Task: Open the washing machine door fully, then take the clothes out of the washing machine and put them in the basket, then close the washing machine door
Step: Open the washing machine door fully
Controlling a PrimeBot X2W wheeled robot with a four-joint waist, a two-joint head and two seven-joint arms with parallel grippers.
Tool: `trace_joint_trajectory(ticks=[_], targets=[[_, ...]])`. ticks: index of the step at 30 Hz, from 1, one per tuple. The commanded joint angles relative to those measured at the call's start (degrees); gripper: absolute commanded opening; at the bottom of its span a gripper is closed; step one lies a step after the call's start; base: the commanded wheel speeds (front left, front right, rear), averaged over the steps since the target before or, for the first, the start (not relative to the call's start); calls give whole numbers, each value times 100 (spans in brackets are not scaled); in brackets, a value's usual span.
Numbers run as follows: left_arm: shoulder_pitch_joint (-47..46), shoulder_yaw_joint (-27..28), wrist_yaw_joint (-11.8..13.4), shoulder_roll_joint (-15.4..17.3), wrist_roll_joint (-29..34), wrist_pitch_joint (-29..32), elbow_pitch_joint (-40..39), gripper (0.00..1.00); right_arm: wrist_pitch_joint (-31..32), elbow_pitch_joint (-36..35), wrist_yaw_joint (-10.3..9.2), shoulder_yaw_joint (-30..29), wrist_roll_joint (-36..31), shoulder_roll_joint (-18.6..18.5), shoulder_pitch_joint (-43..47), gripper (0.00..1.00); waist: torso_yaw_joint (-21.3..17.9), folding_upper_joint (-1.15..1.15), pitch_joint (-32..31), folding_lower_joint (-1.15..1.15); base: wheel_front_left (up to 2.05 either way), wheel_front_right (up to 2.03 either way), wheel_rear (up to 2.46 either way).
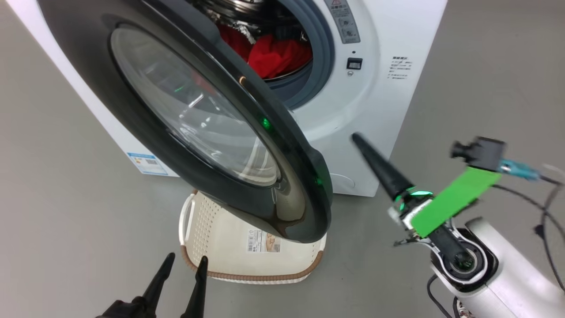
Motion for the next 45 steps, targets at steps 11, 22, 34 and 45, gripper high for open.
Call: trace_joint_trajectory(ticks=[11,22,34,45], targets=[[-272,-20,-32,48,-112,-70,-118,100,2285,629,29,155,1257,157,-439,0,242,0,117,0,0,0,0],[-189,-7,-32,-12,-109,-70,-72,100,2833,757,29,21,1051,503,-101,0,596,0,-79,0,0,0,0],[-77,211,-32,-104,-40,-70,-76,100,3186,784,29,-39,841,949,187,0,1309,0,-307,0,0,0,0],[49,559,-32,-124,35,-70,-158,100,3433,827,29,63,755,1225,226,0,1678,0,-345,0,0,0,0]])
